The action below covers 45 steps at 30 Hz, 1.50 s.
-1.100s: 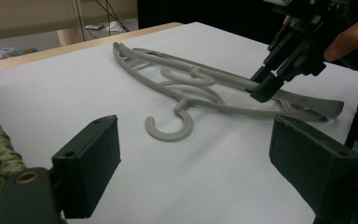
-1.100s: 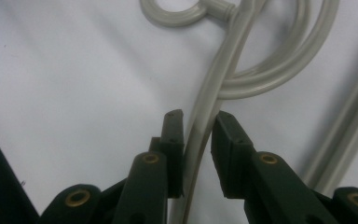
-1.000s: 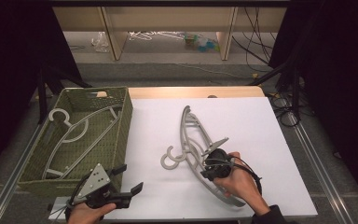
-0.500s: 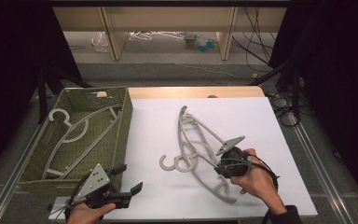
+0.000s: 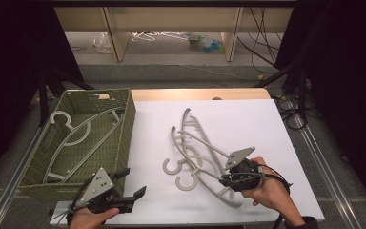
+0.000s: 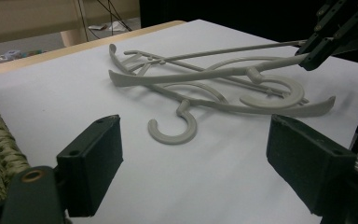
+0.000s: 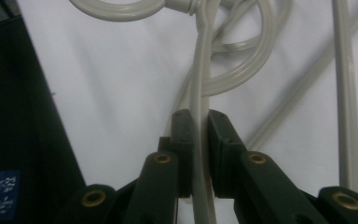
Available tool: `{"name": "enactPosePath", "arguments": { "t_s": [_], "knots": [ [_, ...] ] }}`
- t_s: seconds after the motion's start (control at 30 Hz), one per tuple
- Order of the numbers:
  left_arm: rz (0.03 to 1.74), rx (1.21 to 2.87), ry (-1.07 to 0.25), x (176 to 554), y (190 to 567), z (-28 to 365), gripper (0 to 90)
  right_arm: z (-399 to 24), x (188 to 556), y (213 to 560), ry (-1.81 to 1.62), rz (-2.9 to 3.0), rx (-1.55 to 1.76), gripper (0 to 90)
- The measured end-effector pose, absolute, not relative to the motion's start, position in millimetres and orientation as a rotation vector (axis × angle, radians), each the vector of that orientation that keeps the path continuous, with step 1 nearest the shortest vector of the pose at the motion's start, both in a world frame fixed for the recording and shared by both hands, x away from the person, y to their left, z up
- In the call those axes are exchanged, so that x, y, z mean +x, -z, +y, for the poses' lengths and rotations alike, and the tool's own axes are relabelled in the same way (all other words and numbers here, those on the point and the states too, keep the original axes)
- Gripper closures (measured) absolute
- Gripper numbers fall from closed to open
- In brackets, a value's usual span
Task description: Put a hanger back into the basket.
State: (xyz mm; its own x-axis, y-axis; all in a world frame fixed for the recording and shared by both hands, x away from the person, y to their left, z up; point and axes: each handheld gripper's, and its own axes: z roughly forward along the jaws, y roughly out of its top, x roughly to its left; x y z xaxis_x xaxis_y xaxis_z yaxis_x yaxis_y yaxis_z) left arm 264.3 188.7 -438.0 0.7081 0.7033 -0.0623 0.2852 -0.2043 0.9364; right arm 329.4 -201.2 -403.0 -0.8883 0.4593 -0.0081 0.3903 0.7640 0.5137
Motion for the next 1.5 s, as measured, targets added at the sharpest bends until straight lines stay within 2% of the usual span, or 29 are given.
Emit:
{"name": "enactPosePath", "arguments": {
  "t_s": [0.1, 0.17, 0.27, 0.5, 0.87, 1.13, 1.17, 1.23, 1.27, 1.5],
  "knots": [
    [0.757, 1.807, -0.476, 266.3, 439.9, 182.9, 20.1, -198.9, 326.5, 406.1, -0.826, 2.847, 0.638, 82.4],
    [0.679, 1.856, -0.504, 271.8, 441.4, 172.5, 25.1, -198.6, 324.5, 406.4, -0.846, 2.875, 0.615, 82.4],
    [0.664, 1.870, -0.503, 276.1, 441.8, 164.7, 25.9, -197.8, 322.1, 407.7, -0.869, 2.886, 0.604, 82.4],
    [0.494, 2.001, -0.503, 300.8, 448.3, 128.7, 31.5, -193.9, 315.9, 407.2, -0.911, 2.946, 0.533, 82.3],
    [0.270, 2.176, -0.509, 314.0, 458.0, 109.4, 38.0, -191.4, 309.2, 405.0, -0.955, 2.992, 0.463, 82.4],
    [0.179, 2.216, -0.508, 319.1, 464.1, 93.3, 43.8, -190.1, 308.4, 405.9, -0.951, 3.005, 0.449, 82.3],
    [0.162, 2.227, -0.509, 320.1, 463.4, 92.0, 50.1, -189.5, 308.1, 406.0, -0.950, 3.006, 0.444, 82.3],
    [0.125, 2.232, -0.491, 321.6, 461.5, 89.5, 52.7, -189.5, 308.1, 405.9, -0.954, 3.009, 0.442, 82.3],
    [0.092, 2.246, -0.484, 321.3, 460.3, 88.3, 59.9, -190.5, 308.3, 406.1, -0.951, 3.009, 0.449, 82.4],
    [-0.010, 2.276, -0.511, 317.7, 453.4, 87.9, 65.3, -193.5, 310.2, 406.9, -0.955, 3.001, 0.364, 82.3]
  ]
}}
